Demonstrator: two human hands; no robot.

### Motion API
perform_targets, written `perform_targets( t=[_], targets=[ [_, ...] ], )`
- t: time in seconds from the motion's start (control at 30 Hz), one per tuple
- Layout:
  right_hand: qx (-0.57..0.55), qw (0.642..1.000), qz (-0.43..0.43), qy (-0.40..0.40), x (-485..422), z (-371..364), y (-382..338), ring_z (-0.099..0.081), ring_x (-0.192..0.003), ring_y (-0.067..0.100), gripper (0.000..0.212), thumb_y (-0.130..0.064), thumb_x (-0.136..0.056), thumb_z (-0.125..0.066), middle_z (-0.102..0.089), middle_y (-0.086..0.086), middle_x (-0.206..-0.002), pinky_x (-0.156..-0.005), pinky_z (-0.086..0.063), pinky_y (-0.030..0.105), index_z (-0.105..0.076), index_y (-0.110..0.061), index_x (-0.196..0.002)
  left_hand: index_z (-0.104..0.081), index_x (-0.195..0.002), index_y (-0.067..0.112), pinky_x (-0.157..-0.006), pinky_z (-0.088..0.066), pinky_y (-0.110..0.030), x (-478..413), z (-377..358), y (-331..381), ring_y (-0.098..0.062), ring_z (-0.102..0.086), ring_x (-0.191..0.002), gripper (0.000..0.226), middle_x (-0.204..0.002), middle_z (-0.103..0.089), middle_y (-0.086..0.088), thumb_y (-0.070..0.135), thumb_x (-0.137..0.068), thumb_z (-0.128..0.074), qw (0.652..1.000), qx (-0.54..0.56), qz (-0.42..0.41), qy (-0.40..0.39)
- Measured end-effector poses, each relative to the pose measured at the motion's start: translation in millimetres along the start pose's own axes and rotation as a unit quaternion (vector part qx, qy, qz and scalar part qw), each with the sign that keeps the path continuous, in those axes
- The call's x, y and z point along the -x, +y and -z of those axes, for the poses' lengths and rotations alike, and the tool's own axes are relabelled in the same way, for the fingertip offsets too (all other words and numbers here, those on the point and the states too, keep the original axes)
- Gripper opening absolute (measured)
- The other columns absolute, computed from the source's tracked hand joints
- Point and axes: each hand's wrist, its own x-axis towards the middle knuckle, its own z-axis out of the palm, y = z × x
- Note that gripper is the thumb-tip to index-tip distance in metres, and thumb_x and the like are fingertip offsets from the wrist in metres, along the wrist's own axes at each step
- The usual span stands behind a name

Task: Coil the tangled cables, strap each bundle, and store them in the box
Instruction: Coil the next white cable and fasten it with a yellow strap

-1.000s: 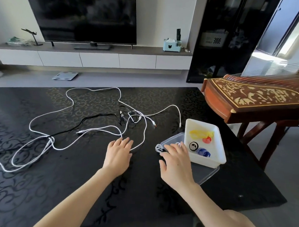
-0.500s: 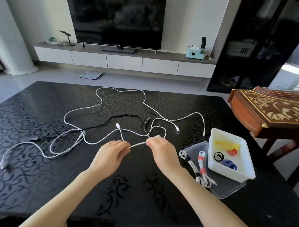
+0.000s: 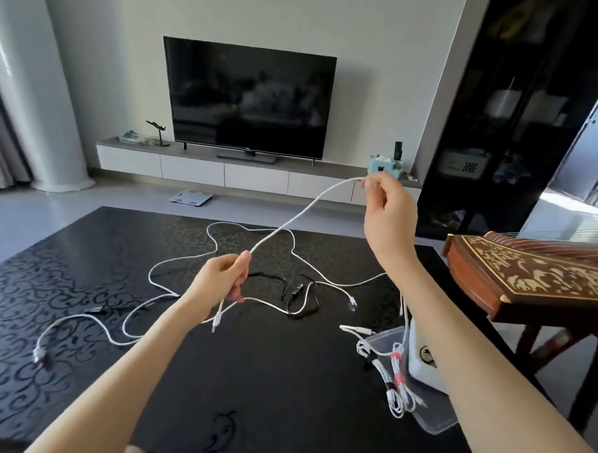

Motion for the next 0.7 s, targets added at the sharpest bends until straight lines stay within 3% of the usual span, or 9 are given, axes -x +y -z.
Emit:
perform_targets(
  t=[0.1,0.23,0.37,0.47,0.57,0.63,0.7],
  targets=[
    [-0.052,0.986,-0.152,0.055,5,16,19,-0.047,-0.065,0.010,0.022,-0.015,-0.098,-0.041,-0.056,-0.006,-0.076,-0.059,-0.035,0.023,-0.062,-0.008,-0.096,-0.052,-0.051,0.020,-0.044,-0.036,-0.019,15,10,5,-0.010,-0.034,-0.040,0.051,-0.045,-0.034,0.005,0.054,-0.088,-0.054,0.994,-0.065,0.031,-0.086],
    [-0.146,0.915,-0.372,0.061,24,28,45,-0.029,-0.041,0.007,0.024,-0.014,-0.098,-0.038,-0.038,-0.003,-0.059,-0.037,-0.024,0.019,-0.058,-0.012,-0.085,-0.068,-0.065,0.014,-0.045,-0.036,-0.019,36,22,16,-0.008,-0.033,-0.042,0.031,-0.048,-0.034,0.004,0.032,-0.086,-0.054,0.973,0.160,0.023,-0.164],
    [-0.231,0.837,-0.495,-0.036,59,21,47,-0.020,-0.026,0.004,0.026,-0.007,-0.098,-0.038,-0.029,0.000,-0.049,-0.032,-0.014,0.012,-0.054,-0.008,-0.079,-0.071,-0.078,0.015,-0.054,-0.049,-0.018,47,19,49,-0.003,-0.031,-0.037,0.034,-0.043,-0.029,0.010,0.027,-0.092,-0.042,0.915,0.354,-0.018,-0.193],
    [-0.283,0.807,-0.506,-0.113,77,16,40,-0.017,-0.025,0.004,0.028,-0.005,-0.099,-0.037,-0.026,-0.006,-0.036,-0.033,-0.012,0.010,-0.052,-0.006,-0.076,-0.070,-0.099,0.013,-0.044,-0.041,-0.016,53,9,76,-0.002,-0.024,-0.035,0.029,-0.046,-0.020,0.008,0.024,-0.093,-0.044,0.886,0.405,-0.009,-0.226],
    [-0.272,0.818,-0.467,-0.197,91,16,27,-0.017,-0.027,0.005,0.027,-0.003,-0.097,-0.039,-0.026,-0.005,-0.038,-0.035,-0.012,0.010,-0.054,-0.004,-0.074,-0.065,-0.094,0.007,-0.037,-0.031,-0.015,57,-11,92,-0.002,-0.024,-0.036,0.027,-0.047,-0.026,0.007,0.024,-0.094,-0.045,0.905,0.378,0.019,-0.193],
    [-0.193,0.833,-0.439,-0.275,100,16,21,-0.019,-0.026,0.006,0.022,-0.002,-0.090,-0.044,-0.028,-0.001,-0.042,-0.033,-0.014,0.011,-0.056,-0.004,-0.072,-0.058,-0.082,0.007,-0.036,-0.028,-0.014,57,-21,96,-0.002,-0.023,-0.036,0.028,-0.049,-0.027,0.007,0.027,-0.095,-0.043,0.904,0.396,0.033,-0.157],
    [-0.066,0.841,-0.407,-0.351,109,17,21,-0.030,-0.028,0.008,0.018,-0.005,-0.087,-0.047,-0.036,0.003,-0.047,-0.031,-0.022,0.014,-0.058,-0.007,-0.072,-0.058,-0.081,0.008,-0.036,-0.026,-0.013,56,-23,100,-0.003,-0.025,-0.039,0.026,-0.052,-0.029,0.007,0.026,-0.095,-0.044,0.896,0.422,0.028,-0.132]
  ],
)
